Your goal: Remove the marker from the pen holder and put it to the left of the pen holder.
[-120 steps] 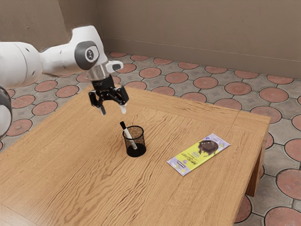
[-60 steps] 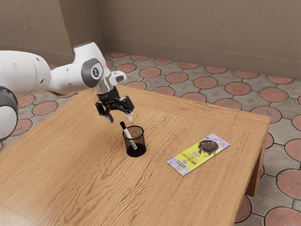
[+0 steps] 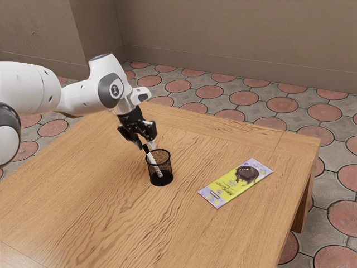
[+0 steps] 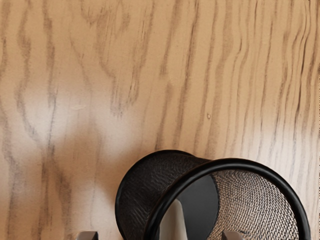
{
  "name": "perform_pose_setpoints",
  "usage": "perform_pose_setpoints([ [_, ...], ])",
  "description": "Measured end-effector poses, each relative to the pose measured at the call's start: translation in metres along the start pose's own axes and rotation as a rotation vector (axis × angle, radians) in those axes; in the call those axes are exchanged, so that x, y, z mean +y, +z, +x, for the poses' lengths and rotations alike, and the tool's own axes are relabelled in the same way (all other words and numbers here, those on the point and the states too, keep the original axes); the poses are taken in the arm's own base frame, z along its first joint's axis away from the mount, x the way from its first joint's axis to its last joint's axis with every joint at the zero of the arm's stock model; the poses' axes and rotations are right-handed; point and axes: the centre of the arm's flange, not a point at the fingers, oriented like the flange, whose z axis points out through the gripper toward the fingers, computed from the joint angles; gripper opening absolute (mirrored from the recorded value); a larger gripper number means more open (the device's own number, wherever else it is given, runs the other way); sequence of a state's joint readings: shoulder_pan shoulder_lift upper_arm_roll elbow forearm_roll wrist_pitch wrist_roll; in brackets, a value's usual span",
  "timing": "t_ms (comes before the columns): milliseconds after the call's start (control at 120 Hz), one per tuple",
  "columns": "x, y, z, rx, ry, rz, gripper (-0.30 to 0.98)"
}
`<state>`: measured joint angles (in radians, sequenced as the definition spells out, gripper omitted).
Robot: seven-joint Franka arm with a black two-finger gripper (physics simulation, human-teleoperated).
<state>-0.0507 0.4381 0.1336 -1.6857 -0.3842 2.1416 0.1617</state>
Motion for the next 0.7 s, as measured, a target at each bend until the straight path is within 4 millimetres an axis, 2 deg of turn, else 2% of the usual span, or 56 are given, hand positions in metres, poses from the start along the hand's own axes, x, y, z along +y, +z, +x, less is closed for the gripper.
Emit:
perform_pose_setpoints([
  [358, 0.002, 0.005, -0.006, -0.039, 0.030, -0.008, 0.01],
  [442, 0.005, 0.000, -0.006, -0.035, 0.039, -0.007, -0.02],
  [517, 0.015, -0.024, -0.006, -0.013, 0.061, -0.010, -0.05],
  [642, 0.040, -0.105, -0.004, 0.040, 0.125, -0.006, -0.07],
  [700, 0.039, -0.128, -0.007, 0.013, 0.147, 0.029, -0.07],
])
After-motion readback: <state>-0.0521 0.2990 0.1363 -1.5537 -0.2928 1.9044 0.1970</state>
